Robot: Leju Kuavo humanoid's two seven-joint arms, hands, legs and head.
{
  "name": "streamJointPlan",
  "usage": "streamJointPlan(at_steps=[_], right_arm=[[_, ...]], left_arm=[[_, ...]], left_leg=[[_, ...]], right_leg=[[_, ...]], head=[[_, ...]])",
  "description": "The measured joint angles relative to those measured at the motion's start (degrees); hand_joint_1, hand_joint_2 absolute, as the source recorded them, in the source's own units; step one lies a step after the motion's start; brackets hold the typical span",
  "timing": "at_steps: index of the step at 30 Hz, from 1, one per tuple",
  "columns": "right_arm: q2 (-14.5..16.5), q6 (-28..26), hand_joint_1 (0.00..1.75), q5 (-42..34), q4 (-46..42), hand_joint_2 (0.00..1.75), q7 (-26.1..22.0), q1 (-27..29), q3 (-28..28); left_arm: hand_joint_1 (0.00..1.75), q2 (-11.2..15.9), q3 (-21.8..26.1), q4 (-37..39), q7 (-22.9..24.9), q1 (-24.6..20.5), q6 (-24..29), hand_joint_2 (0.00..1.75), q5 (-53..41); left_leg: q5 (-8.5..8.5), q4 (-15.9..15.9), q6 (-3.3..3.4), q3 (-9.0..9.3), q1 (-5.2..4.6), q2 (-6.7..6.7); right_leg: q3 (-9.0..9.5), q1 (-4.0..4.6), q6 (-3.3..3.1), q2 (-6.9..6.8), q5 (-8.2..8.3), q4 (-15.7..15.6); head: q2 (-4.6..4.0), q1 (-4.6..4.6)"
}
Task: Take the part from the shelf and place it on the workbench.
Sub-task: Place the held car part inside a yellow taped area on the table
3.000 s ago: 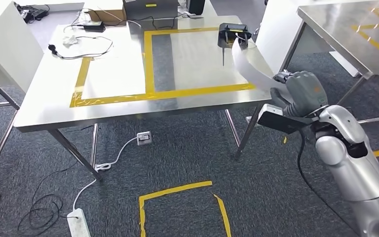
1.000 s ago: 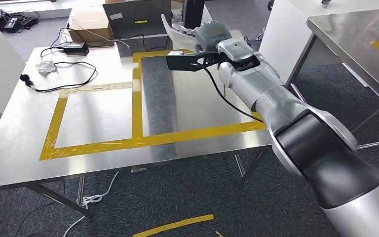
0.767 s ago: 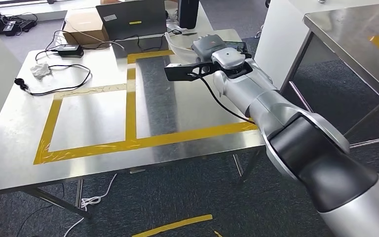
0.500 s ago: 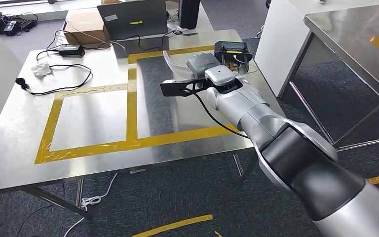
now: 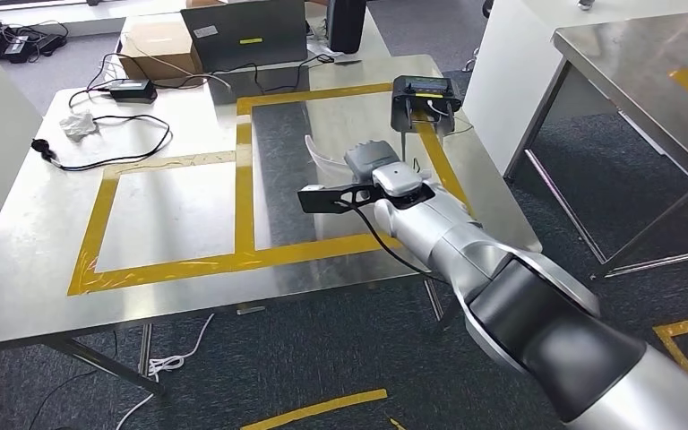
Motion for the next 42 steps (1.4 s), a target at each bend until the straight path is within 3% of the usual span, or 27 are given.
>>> streamJointPlan(at_steps=[2, 3, 6, 10, 15, 19, 21, 23, 25, 26, 27, 28, 30, 32, 34, 36, 38, 40, 41, 42], right_arm=[[-0.1, -0.7, 0.44, -0.2, 0.1, 1.75, -0.3, 0.8, 0.0], [-0.1, -1.2, 0.0, -0.3, 0.1, 1.75, -0.5, 1.2, 0.0], [-0.6, -2.7, 0.0, -1.0, 0.3, 1.75, -1.0, 2.0, 0.0], [-1.3, -3.3, 0.0, -1.6, 0.3, 1.75, -1.3, 2.2, -0.2], [-2.2, -4.7, 0.0, -2.5, 0.3, 1.75, -1.4, 2.2, -0.9], [-3.1, -6.3, 0.0, -3.3, 0.3, 1.75, -2.4, 2.2, -2.0], [-3.8, -6.9, 0.0, -3.5, 0.2, 1.75, -3.2, 2.2, -2.6], [-4.5, -7.3, 0.0, -3.7, 0.2, 1.75, -3.7, 2.1, -3.1], [-5.0, -7.4, 0.0, -3.8, 0.1, 1.75, -3.9, 2.2, -3.4], [-5.2, -7.4, 0.0, -3.9, 0.1, 1.75, -4.0, 2.5, -3.4], [-5.4, -7.5, 0.0, -4.0, 0.1, 1.75, -4.1, 2.7, -3.5], [-5.6, -7.6, 0.0, -4.0, 0.1, 1.75, -4.2, 2.8, -3.6], [-5.9, -8.1, 0.0, -4.1, 0.0, 1.75, -4.6, 2.6, -4.0], [-6.1, -8.5, 0.0, -4.1, -0.1, 1.75, -5.2, 2.3, -4.3], [-6.3, -8.9, 0.0, -4.3, -0.3, 1.75, -6.0, 2.2, -4.6], [-6.6, -9.4, 0.0, -4.4, -0.5, 1.75, -6.5, 2.2, -4.8], [-6.7, -9.9, 0.0, -4.4, -0.8, 1.75, -7.1, 2.2, -5.0], [-6.8, -10.8, 0.0, -4.4, -1.2, 1.75, -7.8, 2.3, -5.0], [-6.9, -11.2, 0.0, -4.4, -1.4, 1.75, -8.1, 2.4, -5.0], [-7.0, -11.5, 0.0, -4.4, -1.6, 1.75, -8.4, 2.5, -5.0]], left_arm=[[0.0, 0.0, 0.0, 0.0, -0.6, 0.0, -0.5, 1.75, 0.0], [0.0, 0.0, 0.0, 0.0, -0.9, 0.0, -0.6, 1.31, 0.0], [0.0, 0.0, 0.0, 0.0, -1.4, 0.0, 1.0, 0.0, 0.3], [0.0, 0.0, 0.0, 0.0, 0.5, -0.1, 4.9, 0.0, 0.4], [0.0, -0.1, 0.0, 0.0, 3.2, -0.1, 5.5, 0.0, 0.6], [0.0, -0.1, 0.1, 0.0, 5.3, -0.1, 6.3, 0.0, 1.2], [0.0, -0.2, 0.2, 0.0, 5.7, -0.1, 6.5, 0.0, 1.8], [0.0, -0.4, 0.3, 0.0, 5.8, -0.3, 6.5, 0.0, 2.2], [0.0, -0.4, 0.3, 0.0, 5.8, -0.3, 6.5, 0.0, 2.3], [0.0, -0.5, 0.3, 0.0, 5.8, -0.3, 6.5, 0.0, 2.3], [0.0, -0.5, 0.4, 0.0, 5.8, -0.3, 6.5, 0.0, 2.4], [0.0, -0.5, 0.5, 0.0, 5.8, -0.3, 6.5, 0.0, 2.5], [0.0, -0.5, 0.7, 0.0, 5.8, -0.3, 6.6, 0.0, 2.9], [0.0, -0.5, 1.0, 0.0, 5.8, -0.4, 6.8, 0.0, 3.3], [0.0, -0.5, 1.3, 0.0, 5.7, -0.3, 6.8, 0.0, 3.7], [0.0, -0.5, 1.7, 0.0, 5.6, -0.2, 6.9, 0.0, 4.1], [0.0, -0.5, 2.0, 0.0, 5.6, -0.2, 6.8, 0.0, 4.3], [0.0, -0.4, 2.2, 0.0, 5.6, -0.1, 6.6, 0.0, 4.5], [0.0, -0.4, 2.3, 0.0, 5.6, -0.1, 6.6, 0.0, 4.5], [0.0, -0.4, 2.4, 0.0, 5.6, -0.1, 6.6, 0.0, 4.5]], left_leg=[[-0.02, 0.0, 0.03, 0.0, 0.0, 0.01], [-0.03, 0.0, 0.05, 0.0, -0.01, 0.02], [-0.03, 0.0, 0.05, -0.02, -0.01, 0.02], [-0.04, 0.0, 0.06, -0.03, -0.02, 0.02], [-0.07, 0.0, 0.12, -0.05, -0.02, 0.03], [-0.12, 0.3, 1.07, -0.1, -0.32, -0.03], [0.7, -1.1, 1.54, 0.66, 0.14, 0.19], [1.43, -2.4, 1.84, 1.32, 0.64, 0.53], [1.57, -2.5, 1.93, 1.27, 0.71, 0.71], [1.54, -2.4, 1.89, 1.19, 0.81, 0.74], [1.47, -2.2, 1.78, 1.11, 0.96, 0.75], [1.32, -1.9, 1.56, 1.02, 1.17, 0.75], [0.78, -1.0, 0.76, 0.66, 1.62, 0.72], [0.38, -0.1, -0.2, 0.09, 1.67, 0.69], [0.53, 0.3, -0.94, -0.26, 1.56, 0.61], [0.1, 0.6, -1.47, -0.57, 1.69, 0.58], [-2.84, 4.2, -1.74, -1.94, 1.7, 0.57], [-6.99, 11.5, -1.78, -4.52, 1.6, 0.52], [-8.3, 14.8, -1.77, -5.62, 1.58, 0.5], [-8.56, 16.5, -1.71, -5.96, 1.57, 0.5]], right_leg=[[0.01, 0.0, 0.04, 0.01, 0.02, 0.0], [0.01, 0.0, 0.05, 0.02, 0.03, -0.1], [0.01, 0.0, 0.07, 0.02, 0.04, -0.1], [0.01, 0.0, 0.07, 0.02, 0.04, -0.1], [0.0, 0.01, 0.07, 0.06, 0.04, -0.2], [0.3, -0.41, 0.78, 0.05, 0.4, -0.8], [0.44, -0.27, 1.14, 0.06, -0.09, -0.6], [-1.01, -0.16, 1.48, 0.04, -2.79, 3.0], [-4.22, -0.33, 1.95, 0.0, -6.46, 10.5], [-5.51, -0.55, 2.21, -0.03, -7.37, 13.5], [-5.96, -0.79, 2.5, -0.07, -7.17, 14.7], [-5.28, -1.05, 2.78, -0.14, -5.83, 13.5], [-1.49, -1.53, 3.46, -0.35, -2.2, 6.2], [1.14, -1.41, 3.16, -0.34, -0.7, 0.9], [1.17, -0.98, 2.11, -0.22, -0.89, 0.4], [0.93, -1.09, 1.17, -0.33, -0.76, 0.3], [0.72, -1.27, 0.24, -0.45, -0.34, 0.0], [0.37, -1.09, -0.29, -0.48, -0.05, 0.0], [0.17, -0.98, -0.41, -0.48, 0.07, 0.0], [-0.02, -0.91, -0.46, -0.48, 0.18, 0.1]], head=[[0.0, 0.0], [0.0, 0.0], [0.0, 0.01], [0.0, 0.03], [0.0, 0.04], [0.0, 0.0], [0.0, 0.02], [0.0, 0.21], [0.0, 0.4], [0.0, 0.45], [0.0, 0.47], [0.0, 0.49], [0.0, 0.61], [0.0, 0.84], [0.0, 1.02], [0.0, 1.03], [0.0, 0.97], [0.0, 0.96], [0.0, 0.96], [0.0, 0.98]])
